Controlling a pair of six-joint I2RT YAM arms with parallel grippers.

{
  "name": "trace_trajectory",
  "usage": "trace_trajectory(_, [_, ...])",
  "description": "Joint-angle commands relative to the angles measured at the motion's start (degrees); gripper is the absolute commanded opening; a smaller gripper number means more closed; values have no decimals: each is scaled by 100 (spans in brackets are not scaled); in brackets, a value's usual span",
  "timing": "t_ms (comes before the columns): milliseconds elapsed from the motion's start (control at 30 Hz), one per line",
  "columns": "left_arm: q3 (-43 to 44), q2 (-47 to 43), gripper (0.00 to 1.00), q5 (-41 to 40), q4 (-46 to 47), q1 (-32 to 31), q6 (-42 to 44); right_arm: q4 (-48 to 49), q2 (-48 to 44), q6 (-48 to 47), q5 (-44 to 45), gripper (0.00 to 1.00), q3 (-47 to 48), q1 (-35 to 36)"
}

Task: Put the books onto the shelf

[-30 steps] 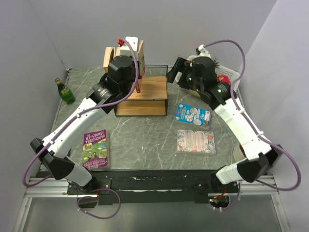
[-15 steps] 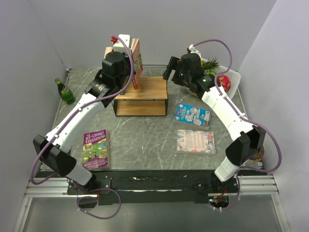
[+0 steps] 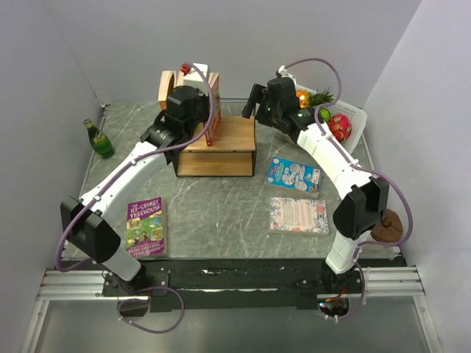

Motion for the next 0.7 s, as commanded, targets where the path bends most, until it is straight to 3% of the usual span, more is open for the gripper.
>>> trace_trajectory(0, [-13,-35,1,-154,637,117,115,145,171,-93,-17,92,284,-81])
trace_trajectory(433, [-109,44,1,-58,664,417,45,137,461,-216,-97,79,301,-117])
trace_trajectory(667, [-232,-52,1,-14,664,426,107,172,444,-164,-114,58,152,-134])
